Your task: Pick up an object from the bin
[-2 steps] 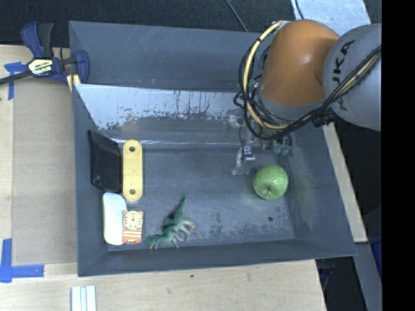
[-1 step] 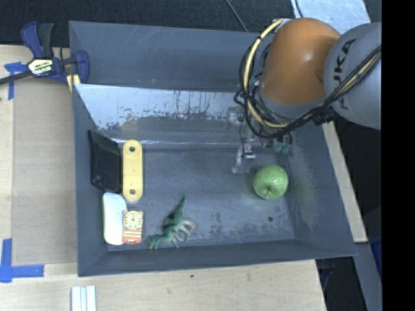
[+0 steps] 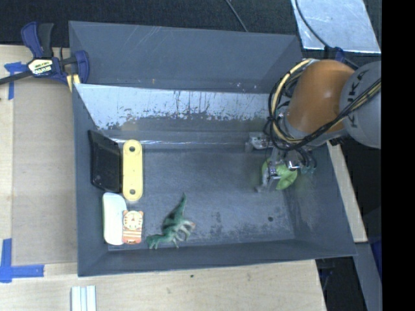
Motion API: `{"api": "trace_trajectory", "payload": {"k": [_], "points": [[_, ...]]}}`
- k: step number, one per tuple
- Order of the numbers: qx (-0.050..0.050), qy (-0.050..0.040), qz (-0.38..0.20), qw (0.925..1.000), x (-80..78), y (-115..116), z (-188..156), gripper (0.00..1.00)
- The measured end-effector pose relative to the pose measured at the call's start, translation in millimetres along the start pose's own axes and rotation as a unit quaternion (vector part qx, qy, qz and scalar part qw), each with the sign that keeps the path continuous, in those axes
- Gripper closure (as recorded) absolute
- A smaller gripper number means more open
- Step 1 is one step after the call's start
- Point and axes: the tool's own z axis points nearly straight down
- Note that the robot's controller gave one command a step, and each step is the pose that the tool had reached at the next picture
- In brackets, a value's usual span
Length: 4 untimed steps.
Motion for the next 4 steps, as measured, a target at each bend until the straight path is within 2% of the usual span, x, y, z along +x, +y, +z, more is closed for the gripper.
{"api": "trace_trajectory", "payload": {"k": [1,2,3,4], "points": [[0.001,-0.0099,-0.097,0.9952,26.1,-27.9,-60.7,0.0],[0.001,-0.0033,-0.164,0.9864,-2.2,-58.4,-30.7,0.0],[0.0,-0.0101,0.016,0.9998,2.1,-58.5,-0.9,0.0],[0.001,-0.0086,-0.036,0.9993,-17.1,-27.1,-3.3,1.0]]}}
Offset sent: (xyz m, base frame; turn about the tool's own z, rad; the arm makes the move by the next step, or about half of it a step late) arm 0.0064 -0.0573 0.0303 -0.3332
